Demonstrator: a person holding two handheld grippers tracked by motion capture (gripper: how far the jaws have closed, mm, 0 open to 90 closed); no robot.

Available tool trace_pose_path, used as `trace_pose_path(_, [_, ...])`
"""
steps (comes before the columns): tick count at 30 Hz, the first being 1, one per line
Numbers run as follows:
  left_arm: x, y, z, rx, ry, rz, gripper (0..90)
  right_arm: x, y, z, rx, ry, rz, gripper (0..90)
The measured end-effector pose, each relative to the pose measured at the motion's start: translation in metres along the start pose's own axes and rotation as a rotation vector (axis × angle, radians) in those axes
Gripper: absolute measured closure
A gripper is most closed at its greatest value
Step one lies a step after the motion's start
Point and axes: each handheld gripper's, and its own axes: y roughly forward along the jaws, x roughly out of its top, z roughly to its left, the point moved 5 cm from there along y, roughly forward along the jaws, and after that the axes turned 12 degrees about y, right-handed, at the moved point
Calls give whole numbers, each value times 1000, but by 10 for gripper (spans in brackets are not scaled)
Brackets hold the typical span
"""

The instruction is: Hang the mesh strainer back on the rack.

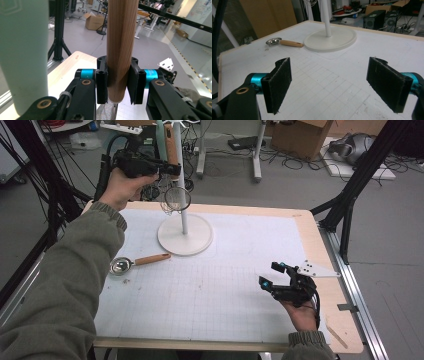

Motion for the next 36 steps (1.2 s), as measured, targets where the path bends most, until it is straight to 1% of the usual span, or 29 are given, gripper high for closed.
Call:
trace_pose_path(2, [-1, 1, 1, 3, -7, 1, 722, 0, 0, 1, 5, 3, 5, 191])
trace_pose_path(3, [-1, 2, 2, 0, -11, -6, 722, 0, 1, 1, 5, -6, 5, 191])
trace_pose_path(6, [-1, 3, 4, 3, -22, -17, 721, -1, 1, 2, 10, -4, 7, 191])
trace_pose_path(8, [-1, 4, 5, -8, -32, -27, 721, 0, 1, 1, 10, -8, 4, 191])
trace_pose_path(11, [-2, 6, 6, -13, -39, -34, 721, 0, 1, 1, 12, -5, 5, 191])
trace_pose_path(13, [-3, 7, 8, -5, -47, -30, 720, 0, 1, 2, 14, -2, 4, 191])
trace_pose_path(15, [-4, 7, 10, 0, -63, -38, 714, -1, 1, 2, 20, 2, 11, 191])
trace_pose_path(18, [-4, 7, 10, 20, -60, -29, 708, -1, 3, 2, 24, -3, 15, 191])
trace_pose_path(20, [-5, 6, 11, 32, -71, -27, 700, -2, 3, 3, 26, -4, 16, 191])
trace_pose_path(22, [-6, 4, 12, 51, -74, -22, 688, -1, 3, 3, 26, -4, 13, 191])
trace_pose_path(24, [-6, 3, 10, 81, -64, -16, 670, -1, 2, 4, 30, 0, 14, 191])
trace_pose_path(26, [-5, 3, 7, 91, -50, -5, 662, -1, 2, 4, 34, -2, 12, 191])
trace_pose_path(29, [-2, 1, 2, 126, -26, 9, 639, -1, 3, 4, 36, -8, 10, 192])
trace_pose_path(31, [0, 2, -1, 135, -14, 23, 628, -1, 2, 5, 43, -6, 8, 192])
trace_pose_path(33, [1, 2, -5, 159, -2, 37, 613, -1, 2, 5, 45, -1, 7, 192])
trace_pose_path(34, [1, 2, -6, 167, 6, 45, 611, 0, 2, 5, 45, -8, 1, 192])
trace_pose_path(36, [1, 0, -9, 201, 16, 45, 611, 0, 2, 6, 50, -7, 1, 192])
